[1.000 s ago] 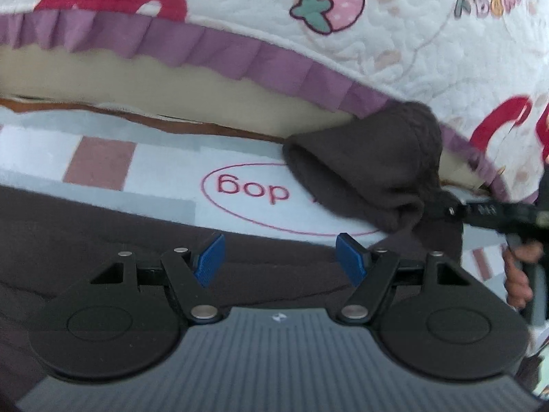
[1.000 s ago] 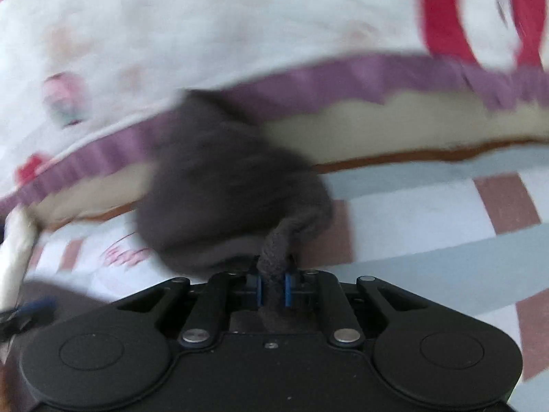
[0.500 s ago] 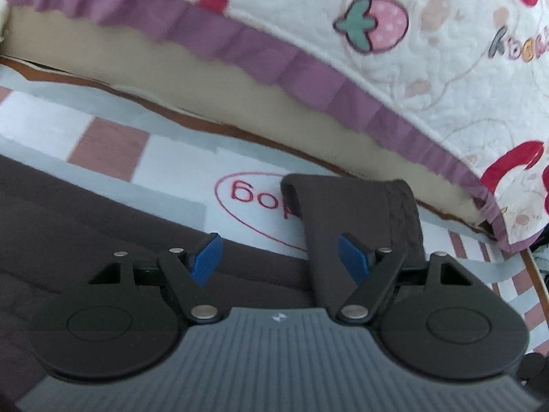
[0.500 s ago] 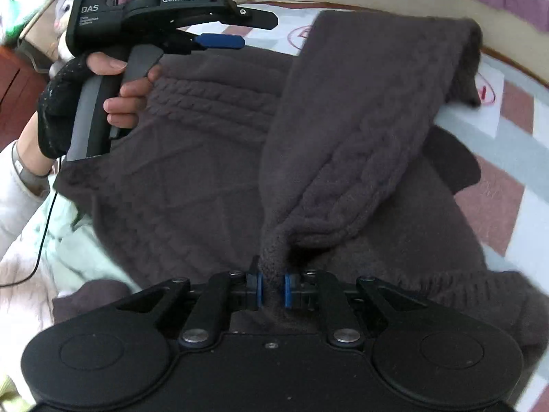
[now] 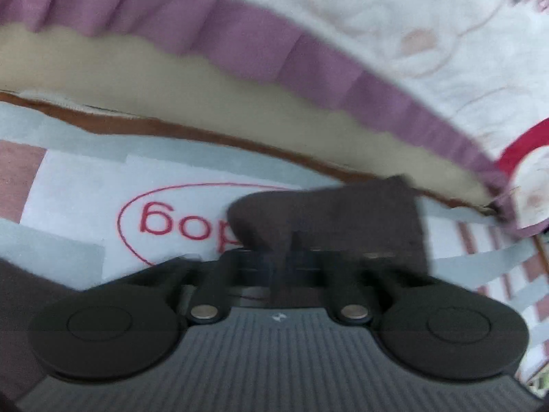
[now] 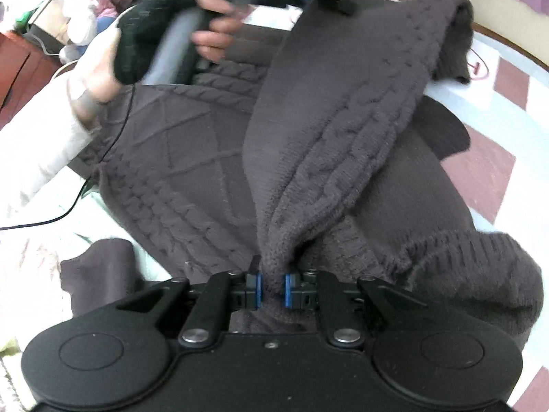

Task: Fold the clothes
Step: 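Lay the folded sleeve on the sweater body and open the right gripper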

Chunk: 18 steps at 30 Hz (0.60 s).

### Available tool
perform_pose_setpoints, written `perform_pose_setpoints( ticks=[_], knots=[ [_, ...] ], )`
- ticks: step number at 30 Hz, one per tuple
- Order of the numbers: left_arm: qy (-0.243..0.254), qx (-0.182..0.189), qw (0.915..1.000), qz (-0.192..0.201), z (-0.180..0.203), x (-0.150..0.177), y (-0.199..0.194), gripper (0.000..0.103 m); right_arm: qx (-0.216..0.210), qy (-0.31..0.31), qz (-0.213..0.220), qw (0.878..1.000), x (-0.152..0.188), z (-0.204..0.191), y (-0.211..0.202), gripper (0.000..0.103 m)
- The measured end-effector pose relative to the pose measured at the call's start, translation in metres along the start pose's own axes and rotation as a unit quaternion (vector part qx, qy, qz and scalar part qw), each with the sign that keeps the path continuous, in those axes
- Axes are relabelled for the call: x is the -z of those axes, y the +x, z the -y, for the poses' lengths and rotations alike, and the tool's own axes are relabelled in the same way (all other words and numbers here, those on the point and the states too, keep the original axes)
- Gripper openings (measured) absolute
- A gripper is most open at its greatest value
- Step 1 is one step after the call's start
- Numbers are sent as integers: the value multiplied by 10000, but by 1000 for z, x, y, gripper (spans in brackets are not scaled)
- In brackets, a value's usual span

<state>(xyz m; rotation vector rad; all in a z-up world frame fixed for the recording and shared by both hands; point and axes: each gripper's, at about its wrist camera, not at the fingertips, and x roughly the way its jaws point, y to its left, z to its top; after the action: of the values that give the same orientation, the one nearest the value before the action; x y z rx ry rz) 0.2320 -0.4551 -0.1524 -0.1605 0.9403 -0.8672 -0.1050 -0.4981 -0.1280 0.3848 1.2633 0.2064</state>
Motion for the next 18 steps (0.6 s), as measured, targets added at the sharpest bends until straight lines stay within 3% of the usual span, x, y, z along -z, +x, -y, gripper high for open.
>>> perform_pose_setpoints(
  ticks=[3,6,9,13,18],
  knots=[
    [202,218,9964,793,4,3,-60,7,215,15,-53,9998,2,5,8,16],
    [643,269,9838,1652,10,14,-137,7,164,124,116,9997,6,13,9,17],
    [644,118,9784,1961,0,39,-201,7,71,337,356,9988,13,10,6,21],
    [383,-642,9871,1415,-37,87,-235,8,-41,616,674,9958,23,5,2,47],
    [179,-1513,9867,566,-76,135,-247,8,-181,962,1070,9894,35,-3,-3,56]
  ],
)
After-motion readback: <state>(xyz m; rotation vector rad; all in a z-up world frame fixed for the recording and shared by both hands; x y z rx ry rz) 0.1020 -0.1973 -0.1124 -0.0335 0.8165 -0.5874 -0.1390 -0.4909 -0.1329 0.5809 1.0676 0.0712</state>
